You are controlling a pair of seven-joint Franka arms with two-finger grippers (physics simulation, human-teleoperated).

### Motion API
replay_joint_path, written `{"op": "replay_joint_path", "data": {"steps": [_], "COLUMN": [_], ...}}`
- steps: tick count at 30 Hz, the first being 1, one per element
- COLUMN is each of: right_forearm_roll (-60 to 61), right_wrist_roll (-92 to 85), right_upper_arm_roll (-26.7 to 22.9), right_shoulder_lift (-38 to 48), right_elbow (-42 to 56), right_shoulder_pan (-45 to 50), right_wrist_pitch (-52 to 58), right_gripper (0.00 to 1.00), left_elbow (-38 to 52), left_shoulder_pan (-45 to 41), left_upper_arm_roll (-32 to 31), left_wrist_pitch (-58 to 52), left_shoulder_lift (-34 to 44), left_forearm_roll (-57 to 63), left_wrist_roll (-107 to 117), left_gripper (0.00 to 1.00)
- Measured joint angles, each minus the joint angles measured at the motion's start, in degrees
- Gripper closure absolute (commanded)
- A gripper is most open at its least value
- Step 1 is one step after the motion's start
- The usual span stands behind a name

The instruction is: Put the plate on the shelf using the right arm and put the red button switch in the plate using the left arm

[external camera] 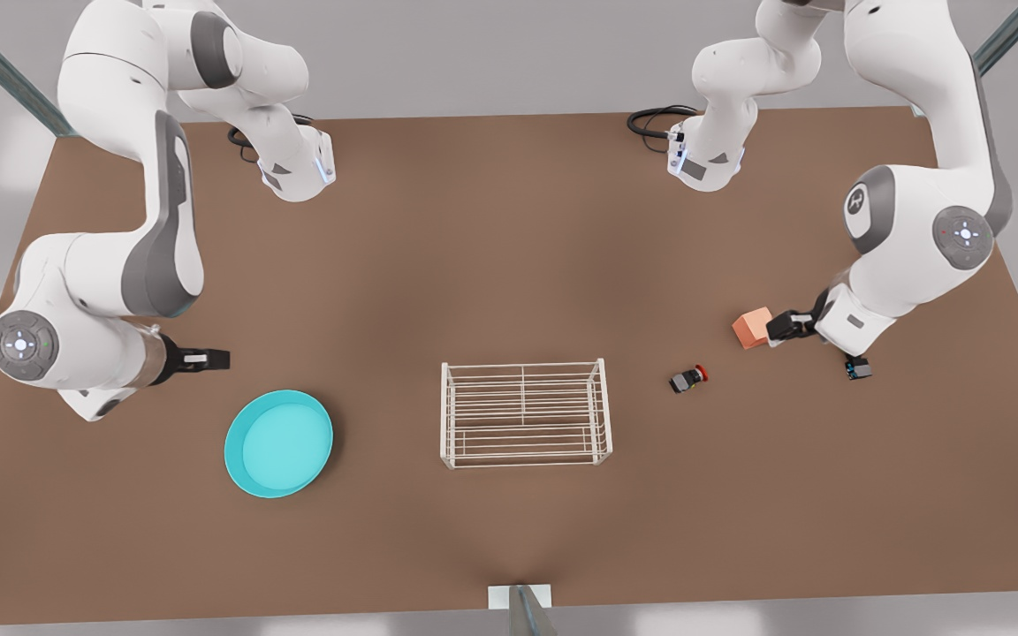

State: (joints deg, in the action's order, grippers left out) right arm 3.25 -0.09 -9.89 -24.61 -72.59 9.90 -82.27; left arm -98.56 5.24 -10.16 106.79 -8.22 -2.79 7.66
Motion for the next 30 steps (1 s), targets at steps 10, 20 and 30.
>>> {"op": "replay_joint_path", "data": {"steps": [10, 20, 30], "right_forearm_roll": [10.5, 14.9, 15.9], "right_wrist_roll": [-0.4, -2.6, -8.4], "right_upper_arm_roll": [-0.2, -0.2, -1.4], "right_shoulder_lift": [-10.8, -16.8, -12.7], "right_elbow": [-2.1, -9.5, -22.2], "right_shoulder_pan": [-5.7, -7.2, -8.6], "right_wrist_pitch": [-4.0, -19.3, -34.4], "right_gripper": [0.00, 0.00, 0.00], "left_elbow": [0.1, 0.0, -6.8], "left_shoulder_pan": [-7.7, -8.9, -11.4], "left_upper_arm_roll": [-0.6, -1.2, -1.5], "left_wrist_pitch": [1.0, 2.4, 12.8], "left_shoulder_lift": [-1.2, -6.9, -13.0], "left_forearm_roll": [1.4, 2.3, -1.9], "left_wrist_roll": [3.4, 1.3, -21.1], "left_gripper": [0.00, 0.00, 0.00]}}
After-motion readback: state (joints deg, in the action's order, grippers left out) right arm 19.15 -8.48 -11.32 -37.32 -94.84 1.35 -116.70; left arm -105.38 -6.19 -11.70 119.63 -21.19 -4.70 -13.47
